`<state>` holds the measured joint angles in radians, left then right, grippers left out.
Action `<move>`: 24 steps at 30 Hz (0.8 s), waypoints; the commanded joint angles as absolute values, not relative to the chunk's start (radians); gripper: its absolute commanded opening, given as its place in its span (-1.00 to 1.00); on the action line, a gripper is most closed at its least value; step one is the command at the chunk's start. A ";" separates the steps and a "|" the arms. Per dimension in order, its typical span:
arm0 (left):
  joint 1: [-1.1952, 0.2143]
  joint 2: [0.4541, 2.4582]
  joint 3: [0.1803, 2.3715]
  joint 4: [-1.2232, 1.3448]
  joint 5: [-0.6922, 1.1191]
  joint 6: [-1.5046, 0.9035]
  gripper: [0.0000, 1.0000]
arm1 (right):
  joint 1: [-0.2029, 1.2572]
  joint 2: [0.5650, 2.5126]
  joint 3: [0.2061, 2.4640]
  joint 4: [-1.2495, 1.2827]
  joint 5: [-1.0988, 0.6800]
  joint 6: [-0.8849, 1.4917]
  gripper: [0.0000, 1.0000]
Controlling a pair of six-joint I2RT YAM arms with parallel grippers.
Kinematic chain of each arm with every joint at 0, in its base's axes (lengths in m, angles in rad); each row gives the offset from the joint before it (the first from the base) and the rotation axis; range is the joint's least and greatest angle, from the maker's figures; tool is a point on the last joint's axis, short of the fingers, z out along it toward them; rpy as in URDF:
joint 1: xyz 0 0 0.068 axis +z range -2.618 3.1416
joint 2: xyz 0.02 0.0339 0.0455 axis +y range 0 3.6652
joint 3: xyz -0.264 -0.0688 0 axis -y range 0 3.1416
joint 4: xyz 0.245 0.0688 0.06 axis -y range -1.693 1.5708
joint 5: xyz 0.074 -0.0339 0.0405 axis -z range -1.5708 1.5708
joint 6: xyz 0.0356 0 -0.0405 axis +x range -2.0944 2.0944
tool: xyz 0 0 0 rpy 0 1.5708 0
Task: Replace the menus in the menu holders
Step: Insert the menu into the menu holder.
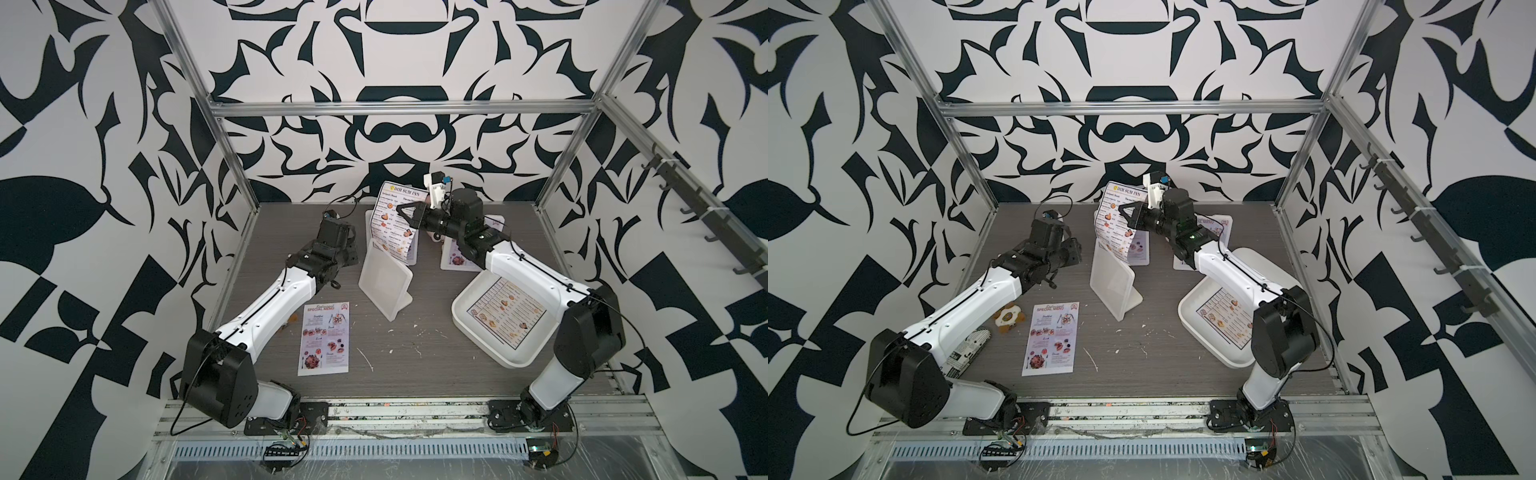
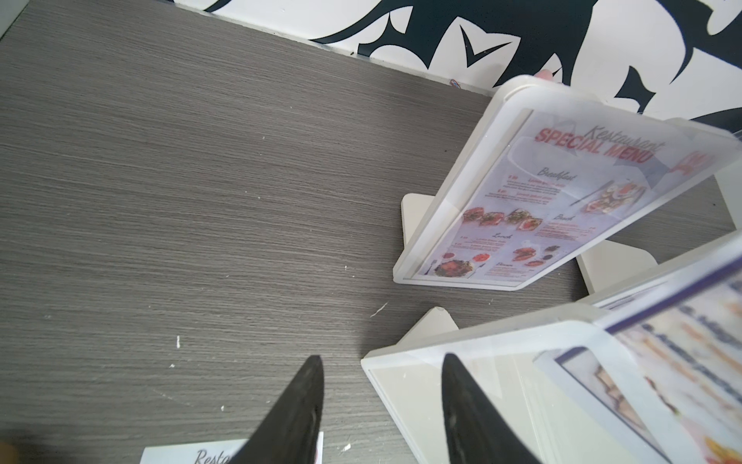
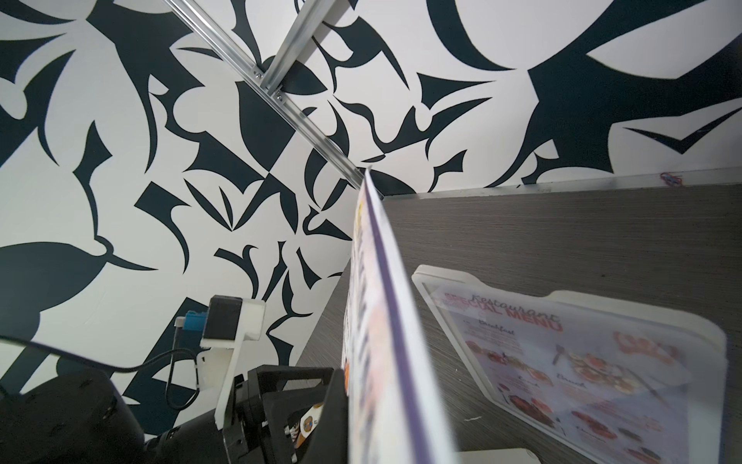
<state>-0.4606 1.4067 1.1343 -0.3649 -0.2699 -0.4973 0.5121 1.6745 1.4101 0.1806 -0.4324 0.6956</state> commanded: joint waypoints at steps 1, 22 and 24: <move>-0.463 1.384 1.121 -0.389 -0.282 -0.485 0.00 | 0.505 1.632 1.437 0.186 -0.413 0.676 -1.00; -0.464 1.413 1.144 -0.379 -0.269 -0.483 0.00 | 0.481 1.643 1.488 0.110 -0.447 0.641 -1.00; -0.463 1.416 1.151 -0.380 -0.267 -0.481 0.00 | 0.490 1.644 1.490 0.097 -0.444 0.634 -1.00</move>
<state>-0.4606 1.4075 1.1343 -0.3645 -0.2714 -0.4969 0.4797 1.6695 1.4437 0.0910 -0.4301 0.6525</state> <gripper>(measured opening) 0.502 0.049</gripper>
